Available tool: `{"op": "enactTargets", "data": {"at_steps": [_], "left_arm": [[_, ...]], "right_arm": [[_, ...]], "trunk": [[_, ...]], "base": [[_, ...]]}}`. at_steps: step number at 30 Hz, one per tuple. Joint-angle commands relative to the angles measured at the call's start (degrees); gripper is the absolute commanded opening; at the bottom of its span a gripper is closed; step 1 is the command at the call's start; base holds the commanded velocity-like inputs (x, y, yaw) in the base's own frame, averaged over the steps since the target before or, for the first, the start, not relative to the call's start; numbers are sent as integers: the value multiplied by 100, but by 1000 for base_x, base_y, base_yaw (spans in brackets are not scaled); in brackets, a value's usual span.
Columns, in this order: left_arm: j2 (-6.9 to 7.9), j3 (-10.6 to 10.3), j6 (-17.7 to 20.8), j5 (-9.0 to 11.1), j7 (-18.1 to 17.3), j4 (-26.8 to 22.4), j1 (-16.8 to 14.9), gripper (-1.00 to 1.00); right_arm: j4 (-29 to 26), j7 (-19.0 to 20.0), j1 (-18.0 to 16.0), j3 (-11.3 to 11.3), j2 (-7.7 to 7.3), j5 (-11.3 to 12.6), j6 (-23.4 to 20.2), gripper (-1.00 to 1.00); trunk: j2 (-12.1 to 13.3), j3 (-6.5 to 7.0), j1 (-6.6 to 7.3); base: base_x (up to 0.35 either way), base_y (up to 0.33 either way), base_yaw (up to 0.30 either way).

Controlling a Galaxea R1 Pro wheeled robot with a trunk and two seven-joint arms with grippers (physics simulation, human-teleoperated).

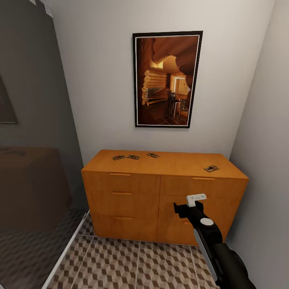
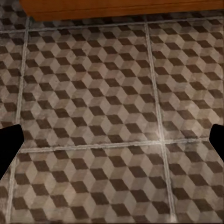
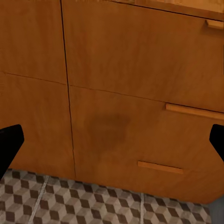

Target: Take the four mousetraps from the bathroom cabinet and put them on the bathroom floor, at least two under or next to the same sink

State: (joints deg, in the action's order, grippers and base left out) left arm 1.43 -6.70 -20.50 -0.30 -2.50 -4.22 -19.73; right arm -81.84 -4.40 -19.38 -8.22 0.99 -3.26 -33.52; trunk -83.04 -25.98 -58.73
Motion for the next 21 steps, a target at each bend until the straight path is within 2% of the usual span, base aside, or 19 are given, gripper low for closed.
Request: {"op": "enactTargets", "data": {"at_steps": [1,8,12,13,21], "left_arm": [[27,-33,-112,-4,-1,92,-5,100],[108,-33,-604,-8,-4,428,-3,100],[117,-33,-750,-8,-5,470,5,100],[119,-33,-794,-11,-5,483,10,100],[121,-35,-820,-13,-5,491,13,100]], "right_arm": [[-44,-20,-4,-16,-1,-37,-39,100],[-715,-60,-29,-44,-5,-152,-156,100],[-859,-70,-332,-47,-3,-432,-409,100],[-880,-59,-659,-48,-3,-655,-713,100],[-822,-45,-1455,-48,-3,-810,-1167,100]], "trunk": [[-3,-6,0],[-3,-6,0],[-3,-6,0],[-3,-6,0],[-3,-6,0]], "base": [[0,0,0],[0,0,0],[0,0,0],[0,0,0],[0,0,0]]}}
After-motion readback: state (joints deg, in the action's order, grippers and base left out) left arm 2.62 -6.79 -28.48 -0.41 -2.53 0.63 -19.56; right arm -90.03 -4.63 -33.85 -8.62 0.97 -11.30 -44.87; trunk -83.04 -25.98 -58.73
